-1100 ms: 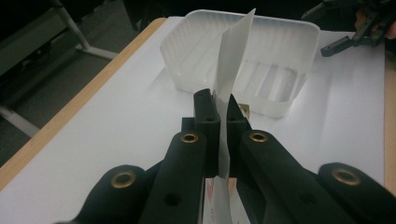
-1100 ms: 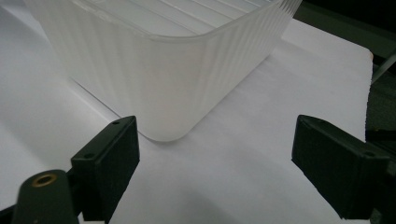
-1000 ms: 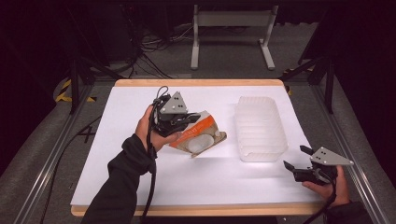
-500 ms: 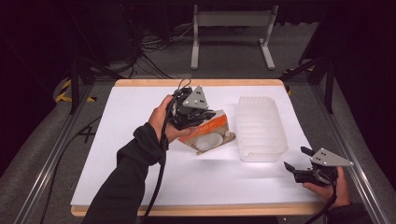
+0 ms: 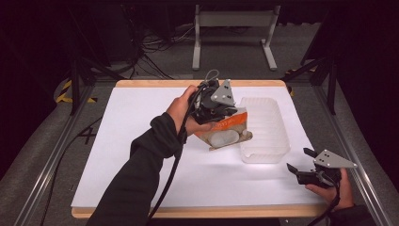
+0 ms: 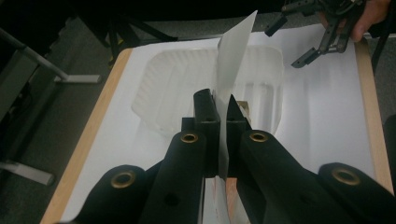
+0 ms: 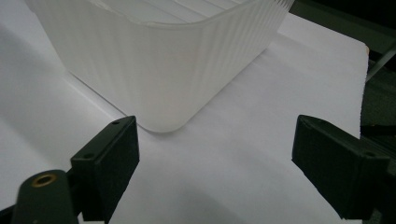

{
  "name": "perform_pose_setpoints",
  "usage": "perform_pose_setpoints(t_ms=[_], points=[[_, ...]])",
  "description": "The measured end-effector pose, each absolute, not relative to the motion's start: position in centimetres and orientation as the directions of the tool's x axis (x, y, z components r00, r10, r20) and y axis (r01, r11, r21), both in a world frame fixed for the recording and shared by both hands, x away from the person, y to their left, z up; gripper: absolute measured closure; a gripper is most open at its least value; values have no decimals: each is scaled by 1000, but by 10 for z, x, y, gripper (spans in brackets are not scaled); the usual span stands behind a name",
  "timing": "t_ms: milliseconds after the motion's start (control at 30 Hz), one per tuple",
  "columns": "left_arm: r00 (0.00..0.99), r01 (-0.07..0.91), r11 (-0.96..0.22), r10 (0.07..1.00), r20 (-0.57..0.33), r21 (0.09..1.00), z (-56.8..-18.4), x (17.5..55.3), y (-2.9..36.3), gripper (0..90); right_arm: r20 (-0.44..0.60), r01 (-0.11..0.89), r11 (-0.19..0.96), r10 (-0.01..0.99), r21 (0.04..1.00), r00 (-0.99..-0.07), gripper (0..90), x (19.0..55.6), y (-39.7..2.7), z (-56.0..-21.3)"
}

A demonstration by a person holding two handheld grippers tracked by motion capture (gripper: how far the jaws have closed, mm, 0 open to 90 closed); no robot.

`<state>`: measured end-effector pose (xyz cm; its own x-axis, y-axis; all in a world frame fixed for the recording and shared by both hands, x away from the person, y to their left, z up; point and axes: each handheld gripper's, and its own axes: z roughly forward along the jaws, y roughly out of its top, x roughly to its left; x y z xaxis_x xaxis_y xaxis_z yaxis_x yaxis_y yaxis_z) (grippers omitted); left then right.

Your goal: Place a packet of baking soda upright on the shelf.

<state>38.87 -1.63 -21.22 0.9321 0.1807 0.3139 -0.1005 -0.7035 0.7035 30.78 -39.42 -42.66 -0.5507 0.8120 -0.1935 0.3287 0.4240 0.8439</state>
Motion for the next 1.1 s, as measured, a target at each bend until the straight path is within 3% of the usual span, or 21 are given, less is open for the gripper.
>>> perform_pose_setpoints(t_ms=[433,1100], points=[[925,-196,-710,95,367,676,-203,384,-72,898,-185,325,417,810,849,-557,149,307,-395,-426],[942,-205,-719,40,334,665,-224,397,-129,898,-179,325,416,806,850,-564,149,307,-397,-427]])
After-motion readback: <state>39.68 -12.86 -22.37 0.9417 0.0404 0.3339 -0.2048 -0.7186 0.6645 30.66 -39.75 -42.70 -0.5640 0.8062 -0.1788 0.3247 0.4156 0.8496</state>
